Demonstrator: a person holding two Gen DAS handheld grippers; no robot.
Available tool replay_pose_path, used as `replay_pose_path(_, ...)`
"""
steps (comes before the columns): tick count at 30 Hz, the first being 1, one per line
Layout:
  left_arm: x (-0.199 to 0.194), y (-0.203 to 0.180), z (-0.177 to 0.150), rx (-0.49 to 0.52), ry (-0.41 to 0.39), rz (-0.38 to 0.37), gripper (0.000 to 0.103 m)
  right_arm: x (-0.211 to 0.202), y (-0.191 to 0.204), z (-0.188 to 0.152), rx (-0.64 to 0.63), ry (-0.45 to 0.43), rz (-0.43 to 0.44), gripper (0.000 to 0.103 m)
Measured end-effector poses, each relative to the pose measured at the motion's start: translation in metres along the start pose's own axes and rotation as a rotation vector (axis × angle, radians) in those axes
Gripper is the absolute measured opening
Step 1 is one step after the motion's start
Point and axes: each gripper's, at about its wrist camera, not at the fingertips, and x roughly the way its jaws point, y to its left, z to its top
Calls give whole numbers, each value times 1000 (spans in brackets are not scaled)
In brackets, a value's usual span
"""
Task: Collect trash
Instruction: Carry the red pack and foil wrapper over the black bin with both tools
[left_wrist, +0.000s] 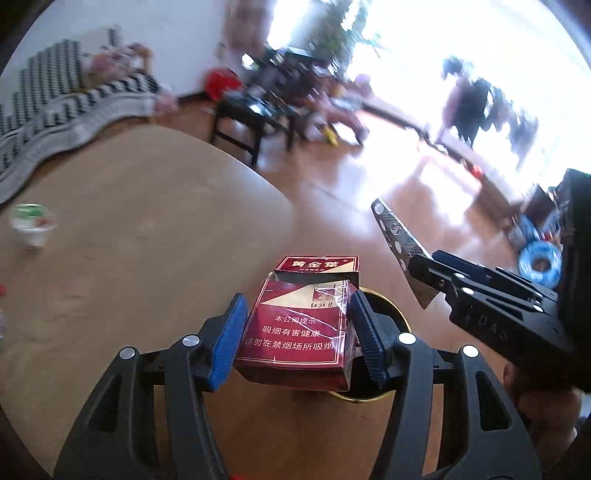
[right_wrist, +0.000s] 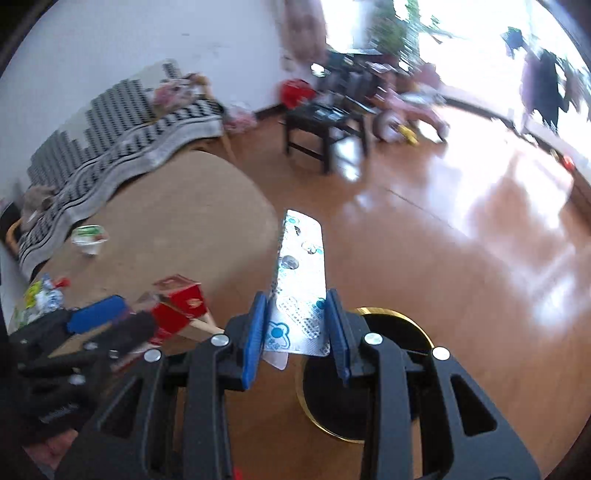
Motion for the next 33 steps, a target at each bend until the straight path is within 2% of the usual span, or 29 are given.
replay_pose_path(3,48,-25,-5,16,74,-28,57,18,-46,-22,74,46,-23,33)
replay_pose_path(6,94,-32,-12,23,137,-56,57,37,-84,-50,142,100,-45,33)
replay_pose_path(8,118,-33,-20,46,173,-26,57,50,-95,-62,180,132,-48,33)
replay_pose_path(13,153,-33,-30,44,248,-41,57,73,-116,-86,250,192,-47,33)
replay_pose_path(20,168,-43,-41,95,280,-42,57,86,-131,-104,290,226,-48,33)
replay_pose_path(31,170,-55,-42,113,274,-48,57,91,-131,-96,299,214,-58,35)
replay_pose_path(33,168,-55,-40,112,280,-57,66,92,-133,-93,311,214,-55,37)
